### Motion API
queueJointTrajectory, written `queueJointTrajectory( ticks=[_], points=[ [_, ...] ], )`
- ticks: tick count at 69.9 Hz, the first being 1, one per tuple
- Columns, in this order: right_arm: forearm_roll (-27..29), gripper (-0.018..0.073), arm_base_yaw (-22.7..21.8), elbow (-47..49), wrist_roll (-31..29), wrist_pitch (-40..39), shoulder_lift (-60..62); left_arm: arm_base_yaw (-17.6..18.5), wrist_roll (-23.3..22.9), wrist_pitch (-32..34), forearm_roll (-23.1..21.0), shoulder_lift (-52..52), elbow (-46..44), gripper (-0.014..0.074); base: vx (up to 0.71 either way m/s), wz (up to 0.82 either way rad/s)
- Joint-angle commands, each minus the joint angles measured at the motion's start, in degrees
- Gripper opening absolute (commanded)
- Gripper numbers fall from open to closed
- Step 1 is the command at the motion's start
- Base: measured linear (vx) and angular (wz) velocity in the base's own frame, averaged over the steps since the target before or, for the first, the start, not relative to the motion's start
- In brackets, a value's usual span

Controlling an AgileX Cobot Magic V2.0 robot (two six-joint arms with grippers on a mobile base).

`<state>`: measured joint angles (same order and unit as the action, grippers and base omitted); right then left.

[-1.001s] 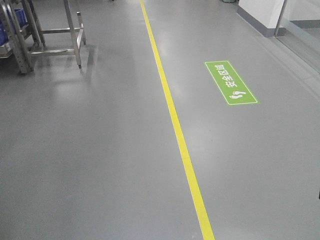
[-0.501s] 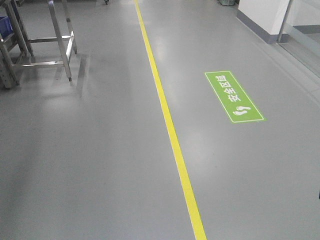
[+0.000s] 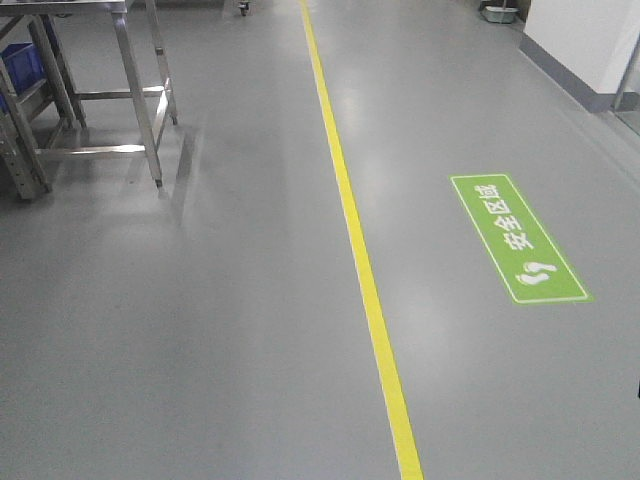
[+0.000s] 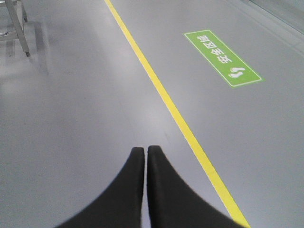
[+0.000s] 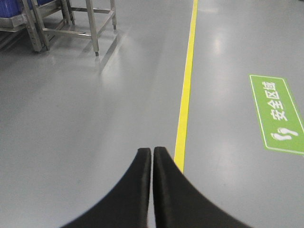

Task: Move and align brake pads A on conveyor
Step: 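Drive along the yellow floor line back toward the steel table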

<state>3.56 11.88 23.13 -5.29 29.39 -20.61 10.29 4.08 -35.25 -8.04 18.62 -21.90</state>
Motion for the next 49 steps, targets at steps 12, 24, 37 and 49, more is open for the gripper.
queueJointTrajectory(
  ticks=[12,24,37,49],
  points=[
    [-0.19,-0.0004,-0.08,1.52,-0.33,-4.00,-0.43,0.52,-0.22,3.84,-0.49,0.55,-1.55,-0.0006,0.53,0.10],
    [-0.19,-0.0004,-0.08,1.52,-0.33,-4.01,-0.43,0.52,-0.22,3.84,-0.49,0.55,-1.55,-0.0006,0.56,0.03],
    [-0.19,-0.0004,-0.08,1.52,-0.33,-4.01,-0.43,0.52,-0.22,3.84,-0.49,0.55,-1.55,-0.0006,0.58,-0.02],
    [-0.19,-0.0004,-0.08,1.52,-0.33,-4.01,-0.43,0.52,-0.22,3.84,-0.49,0.55,-1.55,-0.0006,0.57,-0.02]
  ],
)
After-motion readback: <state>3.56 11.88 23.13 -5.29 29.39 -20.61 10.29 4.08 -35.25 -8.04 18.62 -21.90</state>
